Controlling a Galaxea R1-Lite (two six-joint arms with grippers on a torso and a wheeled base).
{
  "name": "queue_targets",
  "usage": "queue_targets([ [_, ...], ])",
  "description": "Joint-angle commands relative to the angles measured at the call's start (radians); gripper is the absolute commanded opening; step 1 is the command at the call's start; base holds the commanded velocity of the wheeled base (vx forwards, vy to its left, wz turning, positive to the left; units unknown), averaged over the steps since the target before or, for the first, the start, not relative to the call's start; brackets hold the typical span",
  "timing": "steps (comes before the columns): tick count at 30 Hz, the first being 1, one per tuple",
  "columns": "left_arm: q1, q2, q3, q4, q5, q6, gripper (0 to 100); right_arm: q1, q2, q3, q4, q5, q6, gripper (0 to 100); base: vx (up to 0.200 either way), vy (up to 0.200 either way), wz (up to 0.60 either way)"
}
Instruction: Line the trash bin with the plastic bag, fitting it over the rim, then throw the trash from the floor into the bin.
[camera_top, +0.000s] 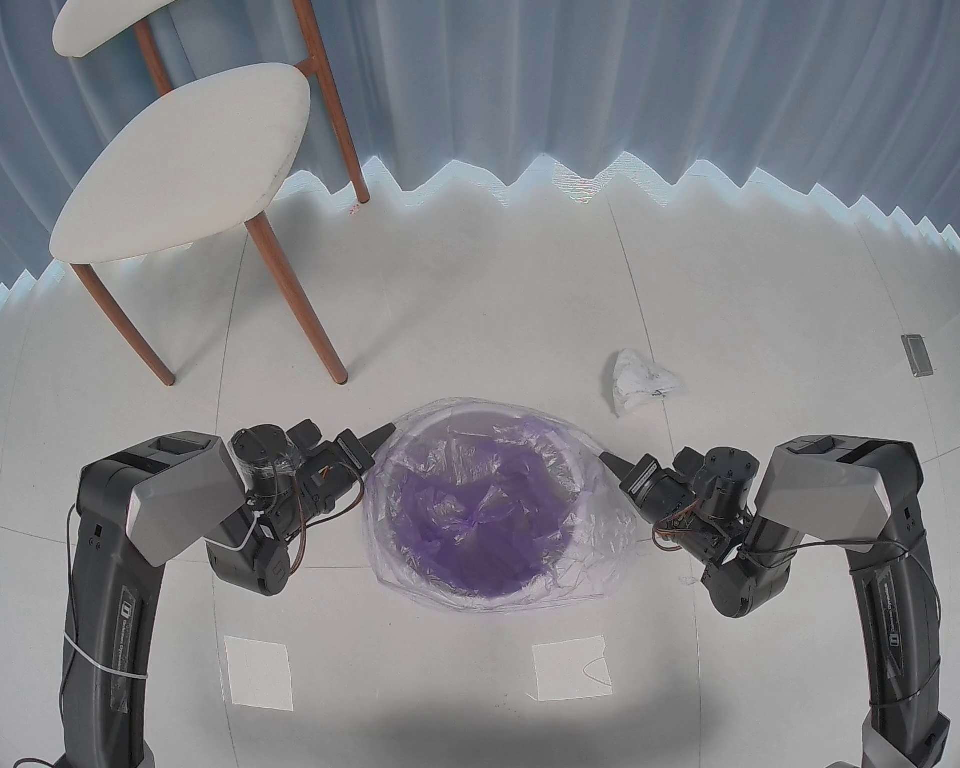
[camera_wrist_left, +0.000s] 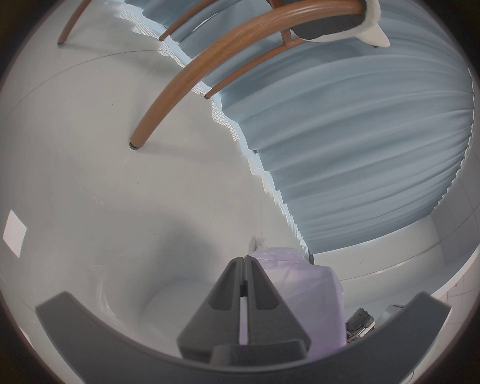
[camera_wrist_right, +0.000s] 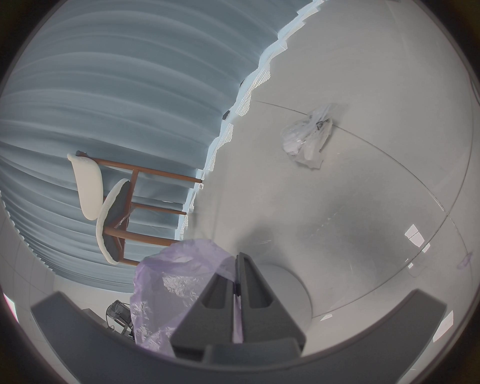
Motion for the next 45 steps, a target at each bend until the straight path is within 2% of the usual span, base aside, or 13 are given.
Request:
queue_targets([
  [1, 0.015, 0.011, -0.010, -0.002, 0.000, -0.002, 0, -0.003, 0.020, -0.004, 0.001, -0.001, 0.000, 0, 0.000, 0.000, 0.00],
  [15, 0.016, 0.122, -0.027, -0.042, 0.001, 0.001, 0, -0.010, 0.053, 0.000, -0.005, -0.003, 0.000, 0, 0.000, 0.000, 0.00],
  [39, -0.001, 0.108, 0.009, -0.045, 0.035, 0.016, 0, -0.003, 0.052, 0.006, -0.026, -0.001, -0.005, 0, 0.000, 0.000, 0.00],
  [40, -0.001, 0.108, 0.009, -0.045, 0.035, 0.016, 100, -0.003, 0.052, 0.006, -0.026, -0.001, -0.005, 0, 0.000, 0.000, 0.00],
  [42, -0.005, 0.106, 0.013, -0.045, 0.035, 0.039, 100, 0.002, 0.055, 0.009, -0.025, -0.001, -0.008, 0, 0.000, 0.000, 0.00],
  [43, -0.005, 0.106, 0.015, -0.045, 0.035, 0.041, 100, 0.002, 0.055, 0.009, -0.025, -0.001, -0.008, 100, 0.000, 0.000, 0.00],
  [45, -0.007, 0.105, 0.018, -0.045, 0.037, 0.039, 100, 0.002, 0.052, 0.009, -0.039, -0.003, -0.006, 100, 0.000, 0.000, 0.00],
])
